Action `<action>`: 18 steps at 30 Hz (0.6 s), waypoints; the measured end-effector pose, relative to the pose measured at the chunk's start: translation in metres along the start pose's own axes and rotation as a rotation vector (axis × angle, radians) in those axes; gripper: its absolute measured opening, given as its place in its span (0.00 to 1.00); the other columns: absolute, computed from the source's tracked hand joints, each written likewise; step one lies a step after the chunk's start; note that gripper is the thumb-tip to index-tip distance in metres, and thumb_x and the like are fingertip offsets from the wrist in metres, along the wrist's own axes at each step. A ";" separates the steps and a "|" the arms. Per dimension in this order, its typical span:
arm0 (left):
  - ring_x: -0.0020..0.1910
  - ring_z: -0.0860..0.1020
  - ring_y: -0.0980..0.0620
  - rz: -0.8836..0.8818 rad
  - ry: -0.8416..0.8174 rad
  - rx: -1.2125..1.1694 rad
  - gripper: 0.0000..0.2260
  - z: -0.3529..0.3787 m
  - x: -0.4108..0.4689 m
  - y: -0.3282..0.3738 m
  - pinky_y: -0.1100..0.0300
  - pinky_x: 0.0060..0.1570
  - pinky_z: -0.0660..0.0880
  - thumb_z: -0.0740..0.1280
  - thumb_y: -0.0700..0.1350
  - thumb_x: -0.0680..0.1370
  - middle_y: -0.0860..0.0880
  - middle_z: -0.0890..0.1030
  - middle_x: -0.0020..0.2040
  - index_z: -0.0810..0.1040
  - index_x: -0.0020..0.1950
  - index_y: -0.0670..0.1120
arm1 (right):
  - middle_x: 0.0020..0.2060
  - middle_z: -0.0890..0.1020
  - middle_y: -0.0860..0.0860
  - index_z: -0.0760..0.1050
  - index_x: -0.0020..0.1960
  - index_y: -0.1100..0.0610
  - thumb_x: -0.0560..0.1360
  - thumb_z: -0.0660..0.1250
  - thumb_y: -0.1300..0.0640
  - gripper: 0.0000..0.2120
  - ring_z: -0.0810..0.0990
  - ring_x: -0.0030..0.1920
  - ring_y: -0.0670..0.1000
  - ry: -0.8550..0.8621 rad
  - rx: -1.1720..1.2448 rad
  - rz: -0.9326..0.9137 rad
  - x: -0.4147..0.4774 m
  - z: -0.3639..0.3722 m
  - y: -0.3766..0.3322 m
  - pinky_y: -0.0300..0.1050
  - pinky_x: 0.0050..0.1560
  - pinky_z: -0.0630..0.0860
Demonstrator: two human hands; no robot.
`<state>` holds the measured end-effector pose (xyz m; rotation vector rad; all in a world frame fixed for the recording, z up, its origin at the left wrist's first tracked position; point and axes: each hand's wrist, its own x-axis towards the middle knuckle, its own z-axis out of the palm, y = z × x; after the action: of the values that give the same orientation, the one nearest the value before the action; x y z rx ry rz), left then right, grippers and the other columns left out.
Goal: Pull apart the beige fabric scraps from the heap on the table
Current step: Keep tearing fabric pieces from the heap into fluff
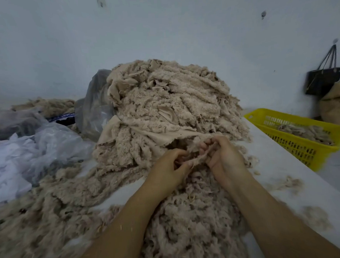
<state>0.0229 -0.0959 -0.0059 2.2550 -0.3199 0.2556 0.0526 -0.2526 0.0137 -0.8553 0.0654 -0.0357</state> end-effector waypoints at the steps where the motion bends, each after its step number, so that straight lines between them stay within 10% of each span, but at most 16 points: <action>1: 0.46 0.74 0.65 -0.012 -0.022 0.063 0.15 -0.001 0.001 -0.003 0.74 0.40 0.68 0.65 0.55 0.81 0.57 0.76 0.53 0.76 0.66 0.54 | 0.29 0.76 0.50 0.67 0.45 0.58 0.82 0.56 0.63 0.07 0.74 0.25 0.47 -0.013 -0.020 0.013 0.000 0.001 0.001 0.40 0.26 0.73; 4: 0.49 0.75 0.63 -0.117 0.008 -0.013 0.17 -0.006 0.003 -0.006 0.75 0.44 0.67 0.63 0.57 0.81 0.55 0.78 0.58 0.75 0.69 0.55 | 0.29 0.72 0.50 0.65 0.39 0.56 0.79 0.56 0.63 0.10 0.63 0.22 0.45 -0.104 -0.169 0.000 -0.002 0.001 0.004 0.38 0.21 0.61; 9: 0.29 0.71 0.56 -0.363 0.130 -0.914 0.19 -0.010 0.007 -0.002 0.61 0.35 0.68 0.64 0.63 0.77 0.52 0.77 0.32 0.83 0.38 0.51 | 0.26 0.70 0.47 0.71 0.30 0.46 0.73 0.62 0.51 0.13 0.61 0.21 0.44 -0.434 -0.569 0.044 -0.011 -0.001 0.011 0.37 0.23 0.57; 12: 0.25 0.67 0.57 -0.425 0.207 -1.350 0.13 -0.017 0.010 -0.004 0.63 0.31 0.70 0.65 0.55 0.80 0.53 0.70 0.28 0.79 0.41 0.49 | 0.24 0.68 0.40 0.68 0.31 0.42 0.75 0.63 0.41 0.16 0.63 0.23 0.40 -0.537 -0.915 -0.084 -0.019 0.001 0.018 0.33 0.24 0.62; 18: 0.35 0.72 0.58 -0.405 0.562 -1.631 0.10 -0.040 0.014 -0.015 0.67 0.34 0.71 0.62 0.51 0.83 0.53 0.78 0.39 0.80 0.52 0.48 | 0.23 0.67 0.43 0.67 0.31 0.46 0.81 0.61 0.53 0.19 0.61 0.23 0.44 -0.145 -0.716 -0.180 -0.013 -0.001 0.001 0.42 0.26 0.59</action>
<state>0.0379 -0.0583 0.0128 0.5509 0.2184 0.2460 0.0399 -0.2516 0.0125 -1.5750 -0.1459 -0.1241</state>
